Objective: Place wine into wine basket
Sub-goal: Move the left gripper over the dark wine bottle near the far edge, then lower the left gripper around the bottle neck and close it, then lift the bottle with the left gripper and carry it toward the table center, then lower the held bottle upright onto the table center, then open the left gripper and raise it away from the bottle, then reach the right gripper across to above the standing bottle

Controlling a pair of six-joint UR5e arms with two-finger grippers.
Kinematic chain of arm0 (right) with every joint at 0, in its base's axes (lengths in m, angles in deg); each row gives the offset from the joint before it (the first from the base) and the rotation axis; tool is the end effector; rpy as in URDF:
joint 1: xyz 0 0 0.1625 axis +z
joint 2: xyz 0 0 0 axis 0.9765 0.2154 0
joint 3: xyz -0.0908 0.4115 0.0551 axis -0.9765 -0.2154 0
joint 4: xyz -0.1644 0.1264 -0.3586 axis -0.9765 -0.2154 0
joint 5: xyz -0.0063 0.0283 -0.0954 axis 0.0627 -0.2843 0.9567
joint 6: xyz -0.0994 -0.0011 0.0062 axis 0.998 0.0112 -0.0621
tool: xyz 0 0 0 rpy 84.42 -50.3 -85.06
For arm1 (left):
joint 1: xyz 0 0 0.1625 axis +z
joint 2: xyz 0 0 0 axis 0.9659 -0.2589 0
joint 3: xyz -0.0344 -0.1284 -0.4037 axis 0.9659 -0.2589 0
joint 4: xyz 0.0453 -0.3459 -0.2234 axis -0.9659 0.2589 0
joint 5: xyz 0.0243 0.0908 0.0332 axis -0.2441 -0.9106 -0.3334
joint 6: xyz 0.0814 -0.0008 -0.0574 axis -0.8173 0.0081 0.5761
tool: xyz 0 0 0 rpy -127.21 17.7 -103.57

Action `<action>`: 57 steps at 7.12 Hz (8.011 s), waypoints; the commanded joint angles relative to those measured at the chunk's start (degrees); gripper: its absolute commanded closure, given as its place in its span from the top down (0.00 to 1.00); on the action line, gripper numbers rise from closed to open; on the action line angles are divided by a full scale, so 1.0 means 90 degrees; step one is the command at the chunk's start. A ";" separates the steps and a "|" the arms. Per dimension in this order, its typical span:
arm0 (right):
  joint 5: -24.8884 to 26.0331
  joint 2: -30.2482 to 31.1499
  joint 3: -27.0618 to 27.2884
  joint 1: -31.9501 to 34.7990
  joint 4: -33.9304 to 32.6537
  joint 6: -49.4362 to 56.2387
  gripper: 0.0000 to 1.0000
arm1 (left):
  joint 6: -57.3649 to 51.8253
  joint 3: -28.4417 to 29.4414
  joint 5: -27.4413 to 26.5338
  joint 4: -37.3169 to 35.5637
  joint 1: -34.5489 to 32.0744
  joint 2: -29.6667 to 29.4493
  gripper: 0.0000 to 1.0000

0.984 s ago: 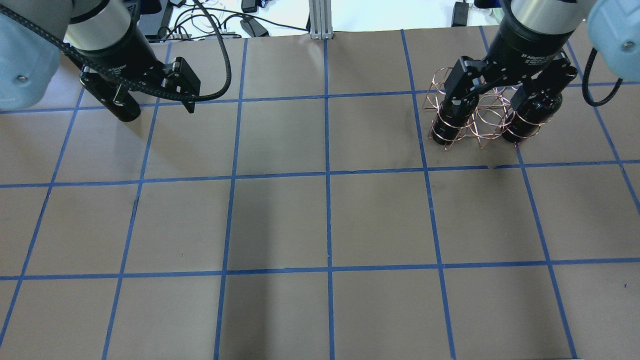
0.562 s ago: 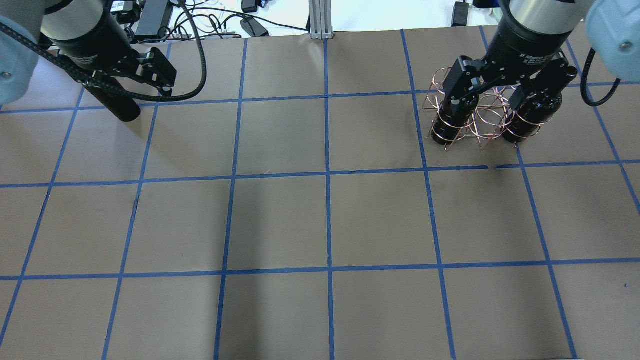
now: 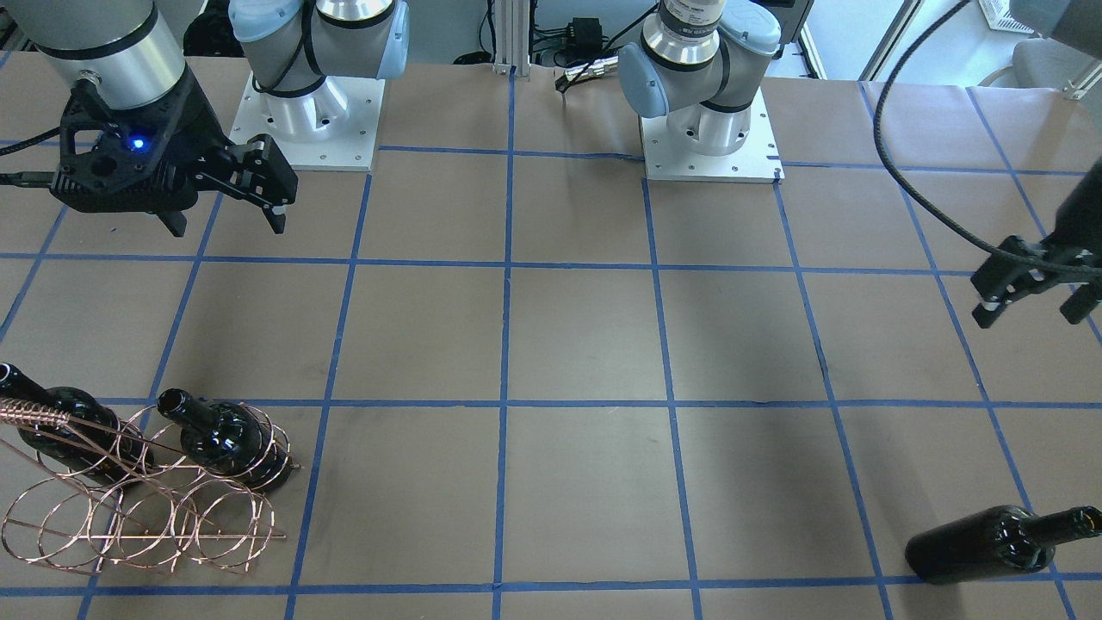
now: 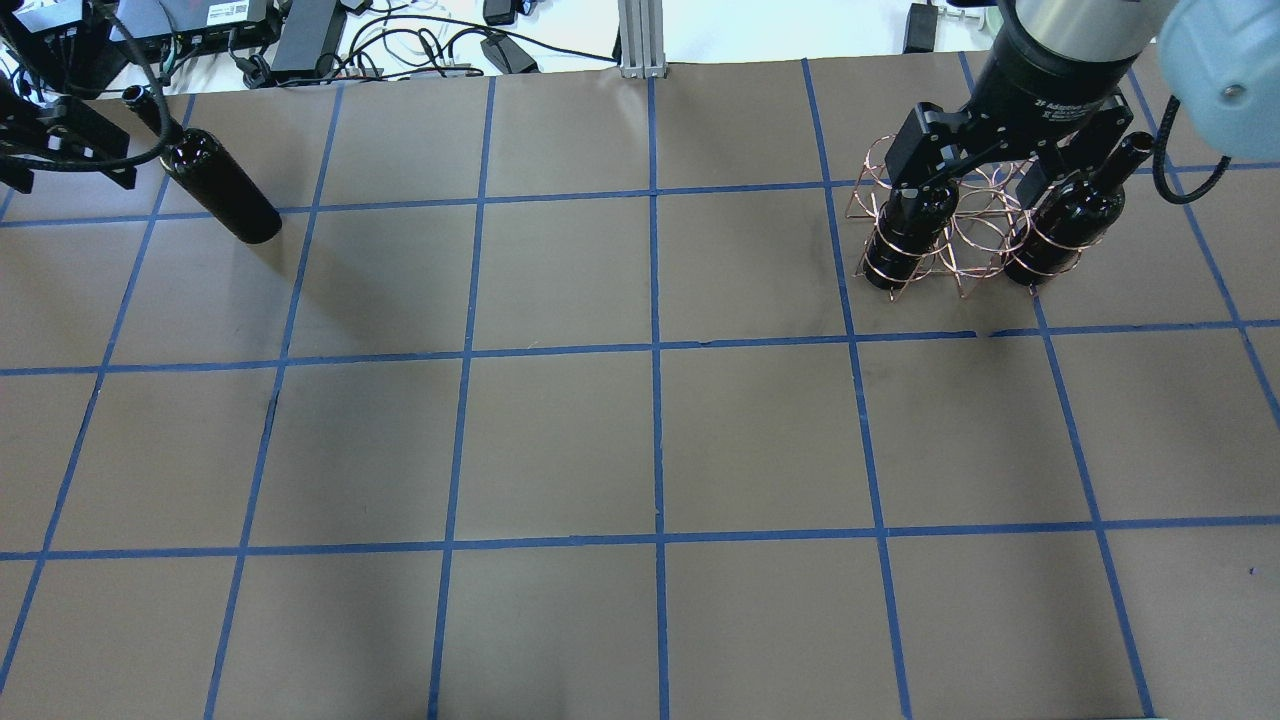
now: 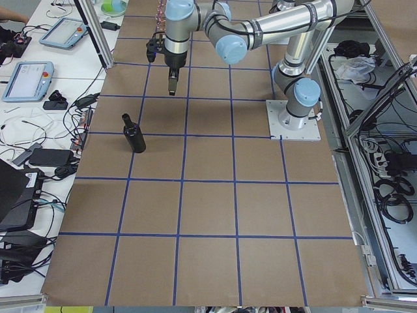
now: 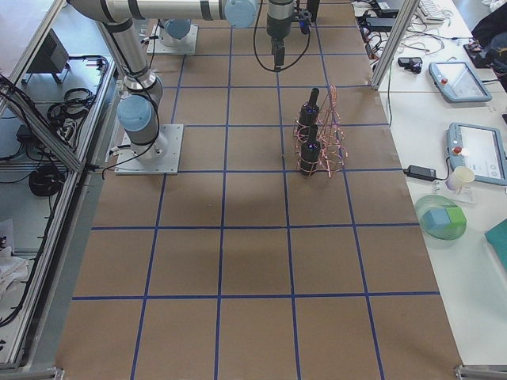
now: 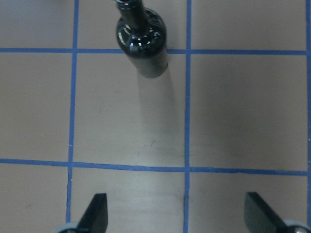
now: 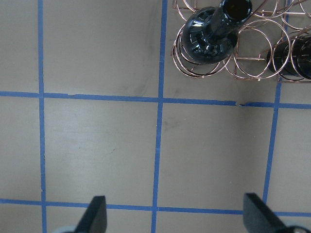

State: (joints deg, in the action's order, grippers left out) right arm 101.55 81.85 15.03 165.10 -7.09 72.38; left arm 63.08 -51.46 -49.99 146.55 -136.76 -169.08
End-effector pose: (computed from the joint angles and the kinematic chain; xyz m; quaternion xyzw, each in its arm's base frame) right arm 0.1132 -0.5038 0.4942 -0.0256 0.9996 -0.0077 0.0062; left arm 0.1453 -0.5610 0.4684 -0.0286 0.9935 -0.1056 0.0299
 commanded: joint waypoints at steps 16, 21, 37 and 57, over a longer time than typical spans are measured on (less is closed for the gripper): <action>-0.0052 -0.0001 -0.0009 0.0019 0.0042 0.0035 1.00 | -0.0246 0.1378 0.0755 -0.2000 -0.0286 -0.2410 0.56; 0.0036 -0.0010 -0.0009 0.0019 0.0013 0.0016 1.00 | -0.0247 0.1319 0.0716 -0.1913 -0.0305 -0.2294 0.11; 0.0045 -0.0157 -0.0009 0.0000 -0.0065 0.0015 1.00 | 0.6922 -0.0839 -0.1296 -0.1414 -0.5052 -0.0427 0.00; 0.0183 -0.0196 -0.0106 0.0136 -0.0416 -0.0391 1.00 | 0.1698 0.1300 -0.0026 0.2585 -0.2655 0.0255 0.73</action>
State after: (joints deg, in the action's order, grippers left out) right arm 103.67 80.18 14.43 165.76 -10.10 71.28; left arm 90.28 -40.20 -51.18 163.93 -166.60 -168.41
